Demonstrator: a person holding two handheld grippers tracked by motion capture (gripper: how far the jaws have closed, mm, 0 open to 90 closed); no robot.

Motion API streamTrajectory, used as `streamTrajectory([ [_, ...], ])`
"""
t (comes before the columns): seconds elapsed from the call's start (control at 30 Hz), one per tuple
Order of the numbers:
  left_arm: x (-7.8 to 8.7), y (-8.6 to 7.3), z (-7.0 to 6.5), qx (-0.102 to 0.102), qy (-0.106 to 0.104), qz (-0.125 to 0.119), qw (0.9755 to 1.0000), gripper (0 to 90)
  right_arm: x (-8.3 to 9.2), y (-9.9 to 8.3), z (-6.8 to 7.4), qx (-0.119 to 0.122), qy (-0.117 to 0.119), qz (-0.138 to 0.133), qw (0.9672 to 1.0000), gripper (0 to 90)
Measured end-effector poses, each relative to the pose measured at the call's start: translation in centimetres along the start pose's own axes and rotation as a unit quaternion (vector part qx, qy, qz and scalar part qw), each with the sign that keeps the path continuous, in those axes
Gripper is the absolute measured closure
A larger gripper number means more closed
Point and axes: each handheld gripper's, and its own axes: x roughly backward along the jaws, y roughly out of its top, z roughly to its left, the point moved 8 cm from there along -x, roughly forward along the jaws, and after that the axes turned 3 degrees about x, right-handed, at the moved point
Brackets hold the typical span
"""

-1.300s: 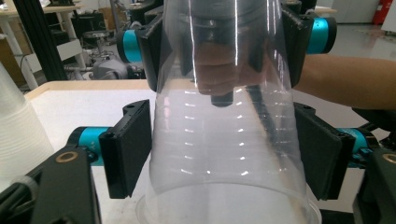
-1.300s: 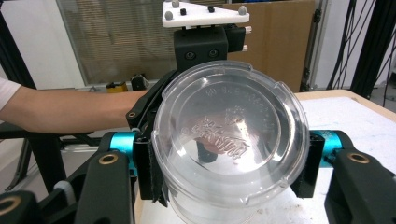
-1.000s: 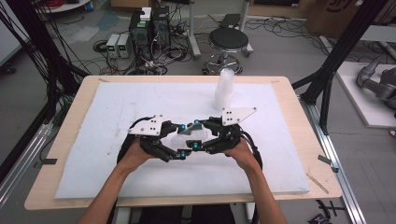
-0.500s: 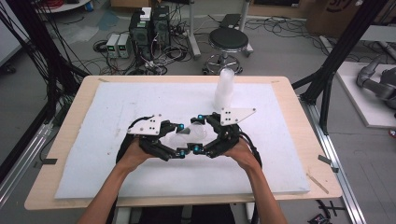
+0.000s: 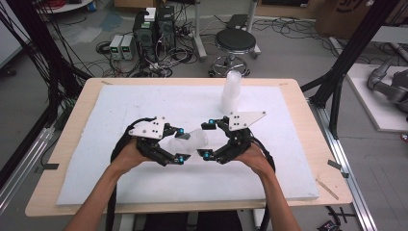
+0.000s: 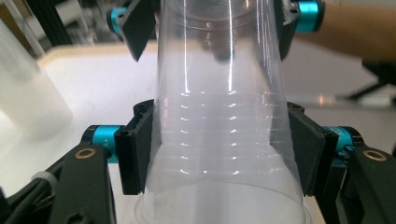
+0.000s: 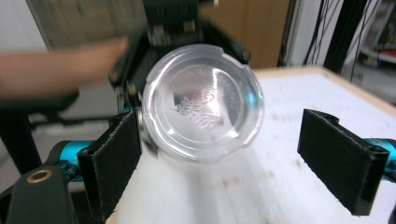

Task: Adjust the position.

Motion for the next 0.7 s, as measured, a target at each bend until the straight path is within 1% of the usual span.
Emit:
streamTrajectory([
  [0.03,0.2,-0.2,0.1,0.001,-0.002,0.027,0.9996,33.5,0.0,-0.2,-0.1,0.005,-0.004,0.012,0.9999,13.7],
  [0.07,0.3,-0.3,0.2,0.000,-0.002,0.048,0.9988,33.5,0.0,-0.5,0.0,0.008,-0.003,0.031,0.9995,13.7],
  [0.13,0.6,-0.5,0.3,0.006,-0.003,0.084,0.9965,33.5,0.0,-1.0,-0.1,0.014,-0.002,0.064,0.9979,13.7],
  [0.17,0.7,-0.6,0.4,0.009,-0.004,0.099,0.9951,33.5,0.0,-1.2,-0.1,0.018,-0.001,0.081,0.9966,13.7],
  [0.2,0.7,-0.6,0.4,0.009,-0.004,0.099,0.9951,33.4,0.0,-1.5,-0.1,0.022,-0.003,0.100,0.9947,13.7],
  [0.23,0.9,-0.9,0.5,0.013,-0.006,0.133,0.9911,33.4,0.0,-1.7,-0.1,0.027,-0.002,0.119,0.9925,13.7],
  [0.27,0.9,-1.0,0.5,0.020,-0.008,0.147,0.9889,33.3,0.0,-1.9,-0.1,0.029,-0.001,0.138,0.9900,13.7],
  [0.3,0.9,-1.0,0.5,0.020,-0.008,0.147,0.9889,33.1,0.0,-1.9,-0.1,0.029,-0.001,0.138,0.9900,13.7],
  [0.33,1.1,-1.2,0.5,0.021,-0.010,0.174,0.9844,32.9,0.1,-2.5,-0.2,0.039,-0.002,0.184,0.9821,13.8],
  [0.37,1.1,-1.2,0.5,0.021,-0.010,0.174,0.9844,32.9,0.1,-2.6,-0.3,0.044,-0.004,0.204,0.9781,13.8],
  [0.4,1.2,-1.3,0.5,0.029,-0.010,0.188,0.9817,32.9,0.1,-2.8,-0.4,0.048,-0.002,0.221,0.9740,13.8],
  [0.43,1.2,-1.3,0.5,0.035,-0.013,0.194,0.9802,33.0,0.1,-3.0,-0.3,0.050,0.002,0.239,0.9698,13.8],
  [0.5,1.3,-1.6,0.4,0.042,-0.020,0.217,0.9751,33.0,-0.1,-3.3,-0.3,0.058,0.006,0.271,0.9609,13.8],
  [0.53,1.3,-1.8,0.3,0.045,-0.023,0.230,0.9718,33.0,-0.1,-3.4,-0.2,0.060,0.009,0.288,0.9557,13.9],
  [0.57,1.3,-1.9,0.3,0.049,-0.024,0.239,0.9694,33.2,-0.2,-3.6,-0.3,0.067,0.011,0.304,0.9502,13.9],
  [0.6,1.4,-2.0,0.4,0.051,-0.023,0.249,0.9670,33.4,-0.2,-3.7,-0.2,0.067,0.010,0.321,0.9446,13.9],
  [0.63,1.4,-2.1,0.5,0.051,-0.023,0.257,0.9647,33.7,-0.3,-3.8,-0.2,0.070,0.013,0.334,0.9397,13.9],
  [0.67,1.4,-2.1,0.6,0.052,-0.021,0.259,0.9643,33.8,-0.4,-3.9,-0.2,0.071,0.016,0.342,0.9368,13.9],
  [0.7,1.4,-2.1,0.6,0.053,-0.021,0.262,0.9633,33.8,-0.4,-3.9,-0.2,0.073,0.017,0.348,0.9345,13.9],
])
